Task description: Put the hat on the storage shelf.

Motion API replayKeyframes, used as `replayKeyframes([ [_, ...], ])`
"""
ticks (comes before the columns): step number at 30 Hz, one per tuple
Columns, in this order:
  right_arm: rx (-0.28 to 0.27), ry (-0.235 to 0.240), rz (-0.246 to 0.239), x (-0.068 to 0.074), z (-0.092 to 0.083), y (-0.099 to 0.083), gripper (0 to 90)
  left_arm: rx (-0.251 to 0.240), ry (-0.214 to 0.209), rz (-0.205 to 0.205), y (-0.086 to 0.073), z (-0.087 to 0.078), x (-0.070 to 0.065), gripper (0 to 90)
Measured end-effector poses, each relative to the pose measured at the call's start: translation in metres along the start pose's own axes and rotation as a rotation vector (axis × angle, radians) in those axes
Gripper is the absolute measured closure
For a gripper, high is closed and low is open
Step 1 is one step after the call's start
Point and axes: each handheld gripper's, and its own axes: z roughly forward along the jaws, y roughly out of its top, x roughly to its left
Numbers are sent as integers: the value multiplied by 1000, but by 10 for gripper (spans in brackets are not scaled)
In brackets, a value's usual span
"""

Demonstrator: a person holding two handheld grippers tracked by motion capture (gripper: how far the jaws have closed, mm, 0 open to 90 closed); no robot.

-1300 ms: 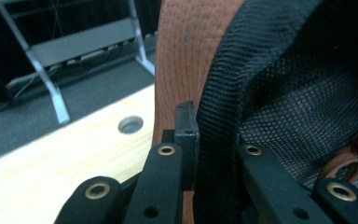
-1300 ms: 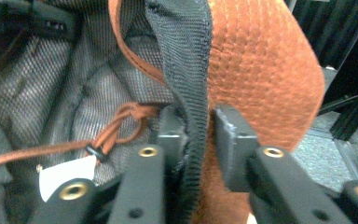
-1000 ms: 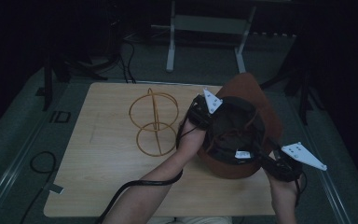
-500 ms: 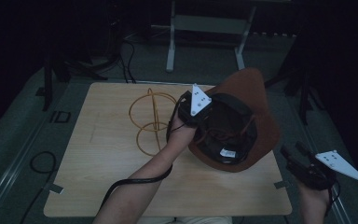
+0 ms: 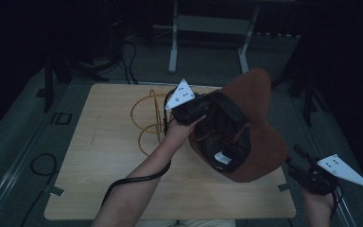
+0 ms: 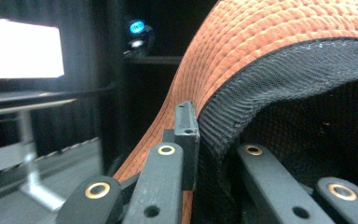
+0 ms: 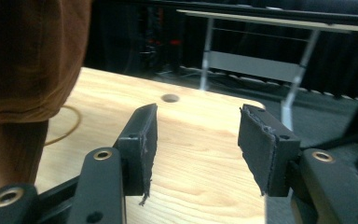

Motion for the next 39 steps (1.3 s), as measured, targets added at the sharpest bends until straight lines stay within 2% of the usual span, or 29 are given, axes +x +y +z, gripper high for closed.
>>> replayKeyframes([
  [1,-4,15,-3,2,1,0,470,-11,-24,-9,0,0,0,856],
  [2,-4,34,-5,4,2,0,470,-20,-30,-5,1,0,-1,857],
  [6,-27,148,-43,16,4,0,470,-59,-75,-40,3,1,1,857],
  [11,-89,312,-95,32,1,6,469,-89,-62,-97,3,0,7,857],
  [12,-104,353,-113,35,1,8,469,-89,-49,-96,3,0,7,857],
  [15,-129,415,-159,42,3,12,468,-78,-32,-94,3,0,8,857],
  [20,-153,503,-204,56,14,15,452,-83,-37,-104,1,0,7,857],
  [23,-182,576,-214,63,20,17,452,-92,-44,-118,-1,1,8,857],
  [26,-220,645,-209,67,24,20,453,-118,-68,-160,-5,1,11,857],
  [28,-236,674,-215,70,25,23,453,-147,-105,-196,-8,0,14,857],
  [30,-245,669,-228,73,26,25,457,-158,-141,-208,-10,1,15,857],
  [32,-245,674,-239,76,28,27,457,-141,-109,-187,-11,3,11,857],
  [35,-236,683,-260,85,32,29,457,-142,-99,-199,-14,7,8,856],
  [39,-237,713,-243,98,39,28,464,-136,-97,-195,-15,10,4,856],
])
